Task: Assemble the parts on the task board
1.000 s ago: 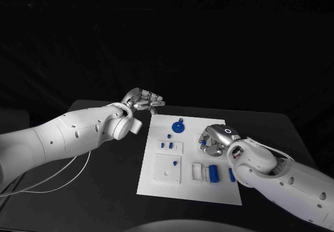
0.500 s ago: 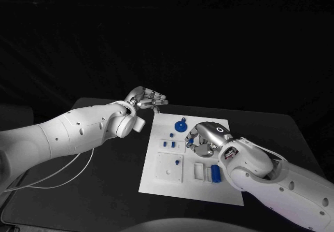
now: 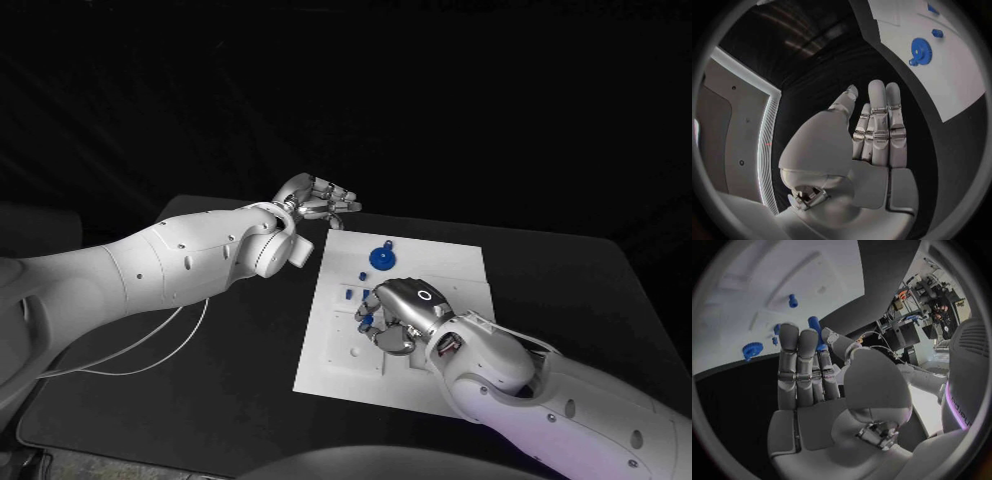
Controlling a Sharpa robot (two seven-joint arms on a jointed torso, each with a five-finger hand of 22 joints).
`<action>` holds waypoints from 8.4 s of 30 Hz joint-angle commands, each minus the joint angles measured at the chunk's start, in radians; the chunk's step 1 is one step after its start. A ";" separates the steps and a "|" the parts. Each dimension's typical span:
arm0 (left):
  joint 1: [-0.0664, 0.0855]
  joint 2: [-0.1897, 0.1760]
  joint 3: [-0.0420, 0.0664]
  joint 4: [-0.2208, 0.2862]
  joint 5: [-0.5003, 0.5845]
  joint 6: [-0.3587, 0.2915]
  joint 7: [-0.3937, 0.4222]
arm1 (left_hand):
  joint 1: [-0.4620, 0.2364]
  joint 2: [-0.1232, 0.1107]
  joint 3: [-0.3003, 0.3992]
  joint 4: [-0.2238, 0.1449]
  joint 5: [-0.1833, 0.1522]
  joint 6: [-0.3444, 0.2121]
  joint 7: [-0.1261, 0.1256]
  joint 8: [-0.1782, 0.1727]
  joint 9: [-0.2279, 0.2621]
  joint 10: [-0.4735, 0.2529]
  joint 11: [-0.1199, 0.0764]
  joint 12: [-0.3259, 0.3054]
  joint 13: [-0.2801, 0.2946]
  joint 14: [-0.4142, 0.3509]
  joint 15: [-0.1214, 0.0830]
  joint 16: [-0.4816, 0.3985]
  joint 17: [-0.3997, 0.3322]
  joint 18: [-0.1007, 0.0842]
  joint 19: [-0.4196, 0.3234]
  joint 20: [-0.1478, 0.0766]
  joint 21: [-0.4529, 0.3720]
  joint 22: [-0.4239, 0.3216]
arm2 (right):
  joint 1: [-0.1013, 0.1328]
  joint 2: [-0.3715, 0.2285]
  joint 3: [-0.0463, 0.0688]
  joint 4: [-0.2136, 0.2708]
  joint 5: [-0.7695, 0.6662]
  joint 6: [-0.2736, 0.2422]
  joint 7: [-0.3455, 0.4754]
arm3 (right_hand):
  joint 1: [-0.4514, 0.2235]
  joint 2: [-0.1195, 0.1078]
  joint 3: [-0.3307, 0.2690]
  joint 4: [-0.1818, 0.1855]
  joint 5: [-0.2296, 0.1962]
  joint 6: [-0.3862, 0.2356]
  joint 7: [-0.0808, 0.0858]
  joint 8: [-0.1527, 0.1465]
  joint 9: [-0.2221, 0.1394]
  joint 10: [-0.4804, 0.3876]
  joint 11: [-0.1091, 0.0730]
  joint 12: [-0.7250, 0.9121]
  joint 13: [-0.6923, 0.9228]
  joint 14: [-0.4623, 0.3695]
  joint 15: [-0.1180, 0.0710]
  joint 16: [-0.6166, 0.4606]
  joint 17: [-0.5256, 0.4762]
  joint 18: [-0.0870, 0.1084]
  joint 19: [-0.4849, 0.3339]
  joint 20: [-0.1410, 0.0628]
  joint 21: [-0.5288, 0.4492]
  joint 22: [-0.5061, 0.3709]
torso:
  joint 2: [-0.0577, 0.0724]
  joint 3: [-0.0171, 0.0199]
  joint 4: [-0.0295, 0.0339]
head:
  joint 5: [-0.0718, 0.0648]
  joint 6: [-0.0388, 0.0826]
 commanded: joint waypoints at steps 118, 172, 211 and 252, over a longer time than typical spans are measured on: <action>-0.007 -0.009 -0.001 -0.008 0.004 0.037 0.014 | -0.002 0.013 -0.013 0.008 -0.005 -0.006 -0.002 -0.005 0.000 0.002 -0.002 0.000 0.000 -0.031 0.001 0.090 -0.022 -0.010 0.003 0.002 0.006 0.029 | -0.030 -0.135 0.141 0.003 0.506 0.027 0.044 | -0.078 -0.012 -0.266 0.062 0.144 -0.131 0.019 0.005 -0.005 0.022 -0.041 0.044 0.014 0.001 0.004 0.012 -0.046 0.034 0.041 0.014 -0.042 -0.057 | -0.016 0.0024 -0.0118 | -0.032 0.018; -0.056 -0.074 -0.004 0.049 0.025 0.058 0.051 | -0.043 0.008 -0.038 0.042 -0.019 -0.015 -0.004 -0.005 0.000 0.065 -0.015 -0.002 0.000 -0.028 -0.005 0.098 -0.037 -0.023 0.014 -0.004 -0.009 0.010 | -0.040 -0.218 0.120 -0.073 0.577 0.410 -0.435 | -0.274 -0.109 -0.336 0.409 0.003 -0.129 -0.038 0.001 0.509 0.034 -0.102 0.762 1.222 -0.004 -0.037 0.199 0.375 -0.024 0.047 -0.037 0.252 0.104 | -0.055 0.0058 -0.0217 | -0.076 -0.010; -0.056 -0.076 -0.006 0.048 0.038 0.083 0.042 | -0.052 0.007 -0.043 0.059 -0.023 -0.038 0.002 -0.004 0.001 0.049 -0.011 -0.001 0.000 -0.030 -0.002 0.099 -0.040 -0.021 0.017 -0.001 -0.013 -0.004 | -0.039 -0.196 0.068 -0.099 0.662 0.349 -0.442 | -0.307 0.037 -0.099 -0.003 0.560 -0.139 -0.031 0.001 0.556 0.023 -0.108 0.773 1.246 -0.004 -0.041 0.201 0.389 -0.024 0.046 -0.038 0.258 0.141 | -0.055 0.0049 -0.0228 | -0.063 -0.009; -0.055 -0.075 -0.007 0.044 0.037 0.091 0.040 | -0.049 0.008 -0.042 0.062 -0.021 -0.022 -0.003 -0.003 0.001 0.049 -0.012 -0.001 0.000 -0.030 -0.002 0.101 -0.041 -0.022 0.018 -0.002 -0.011 -0.011 | 0.029 -0.163 0.058 -0.053 0.796 0.361 -0.445 | -0.270 0.014 -0.253 0.023 0.549 -0.132 -0.035 0.000 0.493 0.018 -0.106 0.774 1.241 -0.002 -0.038 0.220 0.417 -0.025 0.048 -0.036 0.264 0.168 | -0.054 0.0039 -0.0220 | -0.055 -0.020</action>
